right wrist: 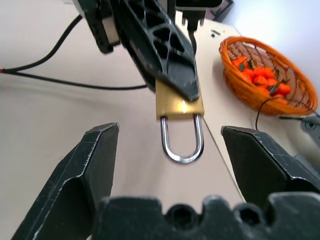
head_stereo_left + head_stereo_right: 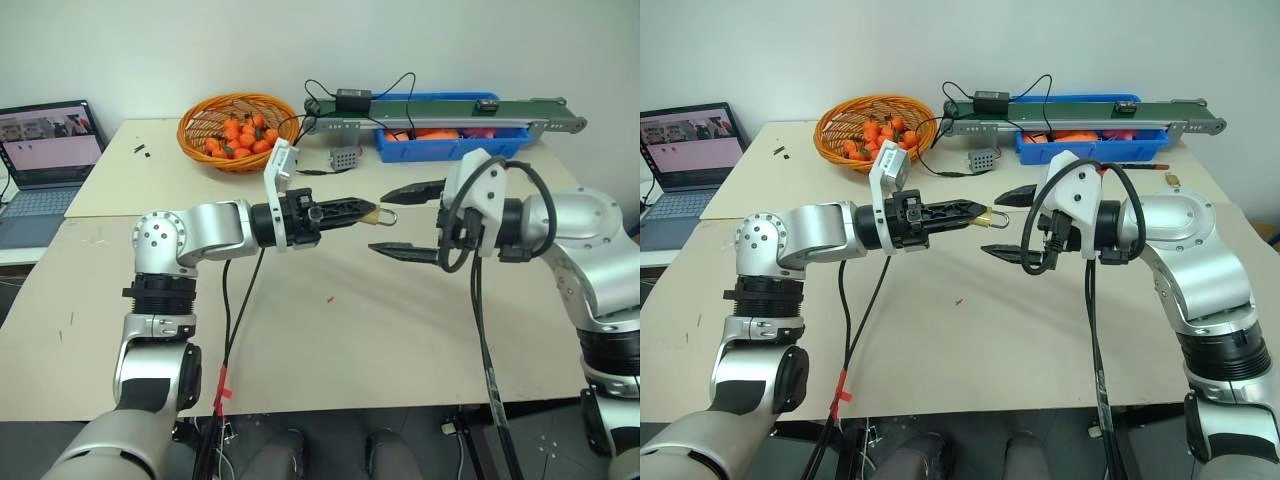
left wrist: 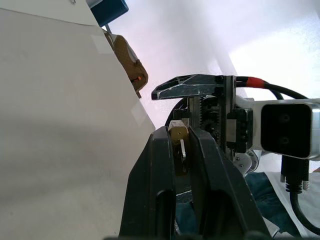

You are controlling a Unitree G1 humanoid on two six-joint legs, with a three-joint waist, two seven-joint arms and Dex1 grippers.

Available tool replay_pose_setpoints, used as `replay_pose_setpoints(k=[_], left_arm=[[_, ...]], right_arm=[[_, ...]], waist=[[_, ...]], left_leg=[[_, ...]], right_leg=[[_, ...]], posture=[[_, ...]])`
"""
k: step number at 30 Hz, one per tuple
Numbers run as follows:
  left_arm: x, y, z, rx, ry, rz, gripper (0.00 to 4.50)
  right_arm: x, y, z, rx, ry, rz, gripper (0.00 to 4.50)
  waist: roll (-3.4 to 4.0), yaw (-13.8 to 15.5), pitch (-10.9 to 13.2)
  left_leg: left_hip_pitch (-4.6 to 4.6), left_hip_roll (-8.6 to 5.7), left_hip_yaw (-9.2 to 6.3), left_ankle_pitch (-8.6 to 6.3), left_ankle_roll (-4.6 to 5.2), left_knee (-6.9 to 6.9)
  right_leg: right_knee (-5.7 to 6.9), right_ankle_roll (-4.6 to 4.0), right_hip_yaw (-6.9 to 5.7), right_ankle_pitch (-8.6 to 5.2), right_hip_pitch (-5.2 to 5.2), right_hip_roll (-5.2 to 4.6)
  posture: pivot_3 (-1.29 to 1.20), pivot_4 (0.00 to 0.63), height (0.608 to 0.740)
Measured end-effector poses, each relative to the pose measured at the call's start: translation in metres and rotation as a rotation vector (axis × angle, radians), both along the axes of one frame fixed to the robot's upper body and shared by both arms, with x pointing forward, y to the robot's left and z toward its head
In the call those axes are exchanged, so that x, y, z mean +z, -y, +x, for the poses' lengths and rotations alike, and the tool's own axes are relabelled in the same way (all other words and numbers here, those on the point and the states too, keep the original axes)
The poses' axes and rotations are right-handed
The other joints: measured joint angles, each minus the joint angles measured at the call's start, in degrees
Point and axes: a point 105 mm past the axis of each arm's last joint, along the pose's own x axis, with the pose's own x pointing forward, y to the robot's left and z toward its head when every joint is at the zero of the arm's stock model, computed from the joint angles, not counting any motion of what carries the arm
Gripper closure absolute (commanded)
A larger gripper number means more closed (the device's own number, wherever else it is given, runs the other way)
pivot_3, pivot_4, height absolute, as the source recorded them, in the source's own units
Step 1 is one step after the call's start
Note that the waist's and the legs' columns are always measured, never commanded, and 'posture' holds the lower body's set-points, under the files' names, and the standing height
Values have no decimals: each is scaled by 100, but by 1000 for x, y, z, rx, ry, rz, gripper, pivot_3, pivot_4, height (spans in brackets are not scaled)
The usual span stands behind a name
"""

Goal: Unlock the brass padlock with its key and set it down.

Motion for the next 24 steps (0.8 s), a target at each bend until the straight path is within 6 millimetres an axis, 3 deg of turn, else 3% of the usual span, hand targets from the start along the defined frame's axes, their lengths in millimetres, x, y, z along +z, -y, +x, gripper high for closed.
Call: replay_pose_setpoints(k=[6, 8, 18, 24], left_arm=[[2, -6, -1, 8, 6, 7, 4500], [4, -11, 0, 30, 7, 5, 4500], [4, -15, 3, 54, 7, 18, 4500], [1, -7, -3, 19, 8, 24, 4500]], right_arm=[[-33, 53, 22, -207, -82, -1, 601], [-42, 62, 24, -242, -104, 10, 1107], [-49, 51, 23, -218, -110, 76, 4468], [-43, 43, 21, -192, -92, 87, 4468]], waist=[[0, 66, 0], [0, 56, 0], [0, 51, 0], [0, 51, 0]], left_leg=[[3, -2, 5, 0, 0, -1], [3, 0, 16, 0, 0, -3], [12, 1, 40, -3, 5, -4], [13, 2, 48, -4, 7, -4]], right_leg=[[2, 0, 7, 0, -3, 0], [4, 0, 18, 0, -9, 2], [5, 0, 45, 0, -8, 4], [6, 0, 53, 0, -11, 6]], posture=[[0, 150, 740], [0, 150, 740], [0, 150, 740], [0, 150, 740]])
